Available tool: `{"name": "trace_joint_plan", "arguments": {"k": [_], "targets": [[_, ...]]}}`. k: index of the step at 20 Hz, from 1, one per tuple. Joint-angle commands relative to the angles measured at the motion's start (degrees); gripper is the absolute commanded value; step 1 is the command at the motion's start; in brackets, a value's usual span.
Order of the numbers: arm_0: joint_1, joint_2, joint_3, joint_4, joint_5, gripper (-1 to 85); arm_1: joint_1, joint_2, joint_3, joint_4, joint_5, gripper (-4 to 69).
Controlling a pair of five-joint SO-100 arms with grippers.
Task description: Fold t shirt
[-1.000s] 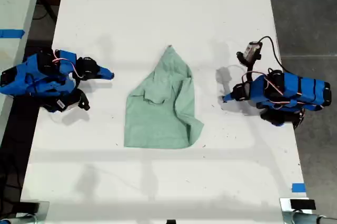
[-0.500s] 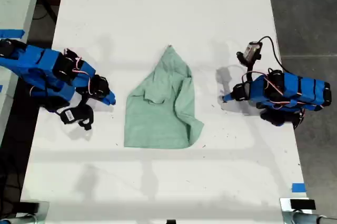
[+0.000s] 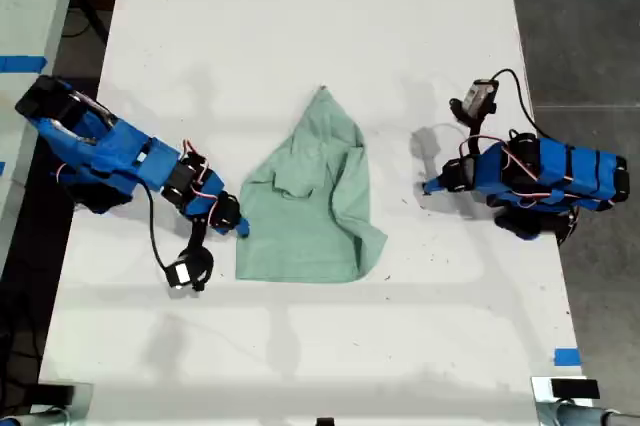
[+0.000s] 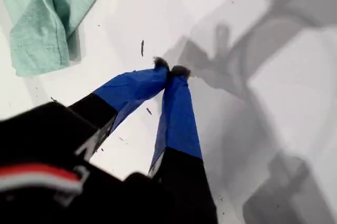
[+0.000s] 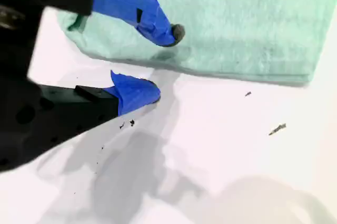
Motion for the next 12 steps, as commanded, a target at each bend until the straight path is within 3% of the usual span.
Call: {"name": "trace_joint_plan", "arguments": {"k": [1,4,7,12], "targets": [[-2.02,-6.06,-6.68,-0.88,1.93,12.0,0.35,0.53,1.85,-0.35,0.18,1.4],[-2.64,-10.46,-9.14,-1.85,3.08,-0.2,0.35,0.53,1.85,-0.35,0.18,1.4],[-3.25,-11.34,-11.25,-1.41,4.75,-0.3,0.35,0.62,1.85,-0.35,0.18,1.4],[-5.01,-12.13,-30.15,18.11,9.05,-0.3,0.44,0.62,1.76,-0.35,0.09,1.4]]}}
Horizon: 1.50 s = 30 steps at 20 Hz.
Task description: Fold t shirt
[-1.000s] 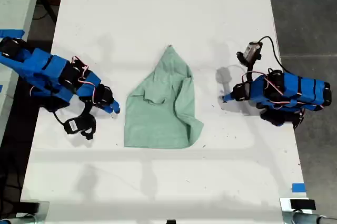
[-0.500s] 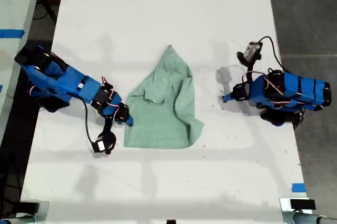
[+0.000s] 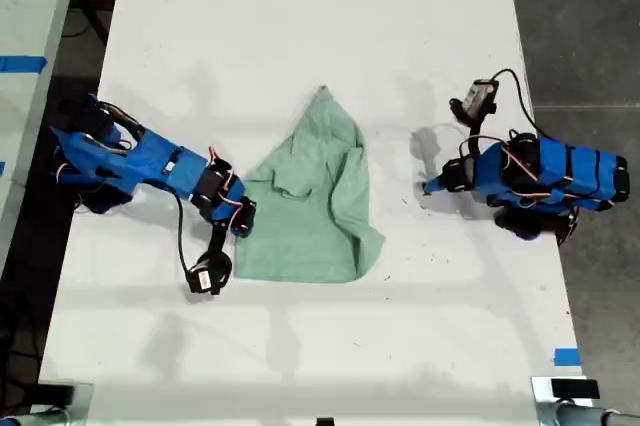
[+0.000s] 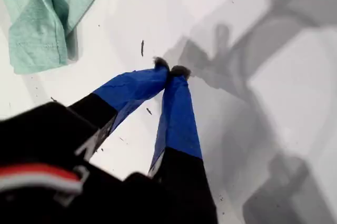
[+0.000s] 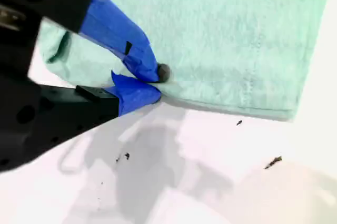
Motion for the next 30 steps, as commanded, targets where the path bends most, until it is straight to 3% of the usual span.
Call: {"name": "trace_joint_plan", "arguments": {"k": [1,3,7,12,16,23,25,30], "targets": [[-3.52,-2.11,-16.44,10.46,4.48,-0.3,0.44,0.62,1.76,-0.35,0.09,1.4],[-5.01,-11.51,-35.77,20.30,8.61,-0.3,0.44,0.62,1.76,-0.35,0.09,1.4],[-7.21,-17.84,-49.13,19.69,12.92,-0.3,0.44,0.62,1.76,-0.35,-0.09,1.4],[-6.94,-13.97,-49.04,5.19,18.81,-0.3,0.35,0.62,1.76,-0.35,-0.26,1.4],[-7.03,-20.39,-49.04,-1.67,20.83,0.3,0.26,0.62,1.67,-0.35,-0.35,1.4],[-6.68,-33.31,-49.04,-16.17,23.73,10.4,0.09,0.62,1.67,-0.35,-0.44,1.4],[-6.86,-35.60,-49.04,-18.72,25.84,15.9,0.09,0.62,1.67,-0.35,-0.44,1.4],[-6.33,-33.22,-49.04,-15.73,26.89,14.4,0.09,0.62,1.67,-0.44,-0.62,1.4]]}}
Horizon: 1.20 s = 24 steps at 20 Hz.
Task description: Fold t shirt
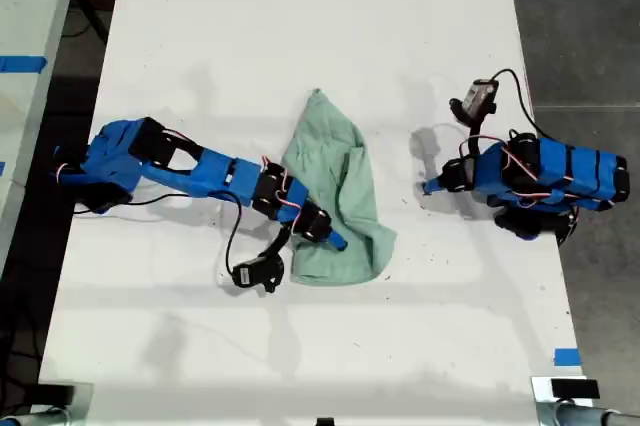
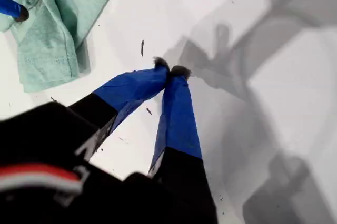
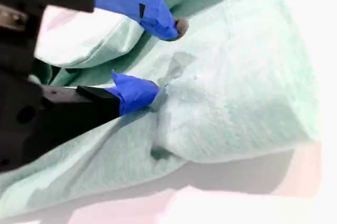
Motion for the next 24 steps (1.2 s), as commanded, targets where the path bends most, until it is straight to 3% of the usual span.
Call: {"name": "trace_joint_plan", "arguments": {"k": [1,11,14,18,24], "targets": [[0.09,5.71,-3.25,3.96,0.18,13.9,0.09,0.62,1.67,-0.44,-0.62,1.4],[-2.20,33.84,0.44,30.06,-2.72,10.1,0.18,0.62,1.67,-0.53,-0.79,1.4],[-6.50,45.53,4.57,39.11,-3.16,-0.2,0.26,0.62,1.67,-0.53,-0.79,1.4],[-17.58,84.73,45.26,35.95,-5.98,-0.2,0.26,0.62,1.67,-0.53,-0.88,1.4],[-11.25,131.92,105.64,10.46,-16.61,-0.3,0.35,0.62,1.67,-0.53,-0.70,1.4]]}}
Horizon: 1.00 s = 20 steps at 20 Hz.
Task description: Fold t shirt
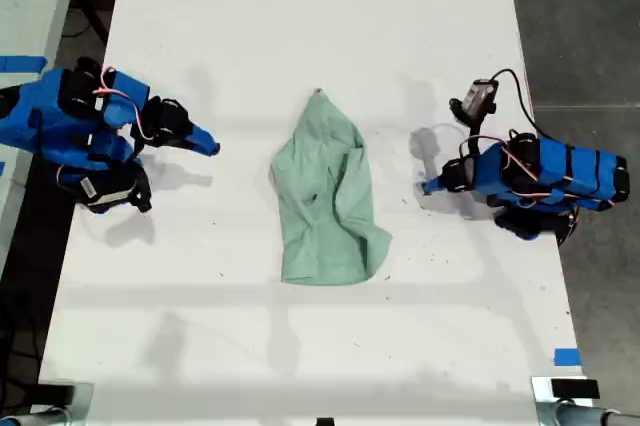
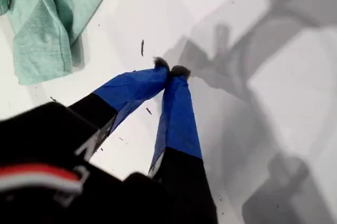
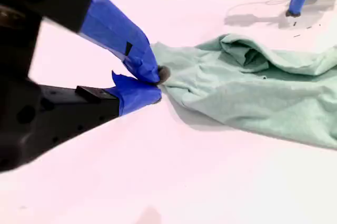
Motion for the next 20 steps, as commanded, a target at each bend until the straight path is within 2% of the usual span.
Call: {"name": "trace_joint_plan", "arguments": {"k": [1,3,4,6,9,20], "targets": [[0.88,23.64,24.26,-7.47,-2.29,-0.3,0.44,0.62,1.67,-0.53,-0.44,1.4],[-1.49,38.58,31.90,-2.72,-0.97,-0.3,0.53,0.62,1.76,-0.53,-0.35,1.4],[-3.52,36.30,32.08,-3.78,2.29,-0.3,0.62,0.62,1.76,-0.62,-0.44,1.4],[-8.44,38.76,32.61,-1.32,4.39,-0.3,0.62,0.62,1.76,-0.62,-0.35,1.4],[-13.80,38.76,34.19,-3.16,8.70,-0.3,0.53,0.62,1.76,-0.44,0.09,1.4],[-13.01,38.76,34.45,-3.60,10.90,-0.3,0.70,0.62,1.85,-0.26,0.62,1.4]]}}
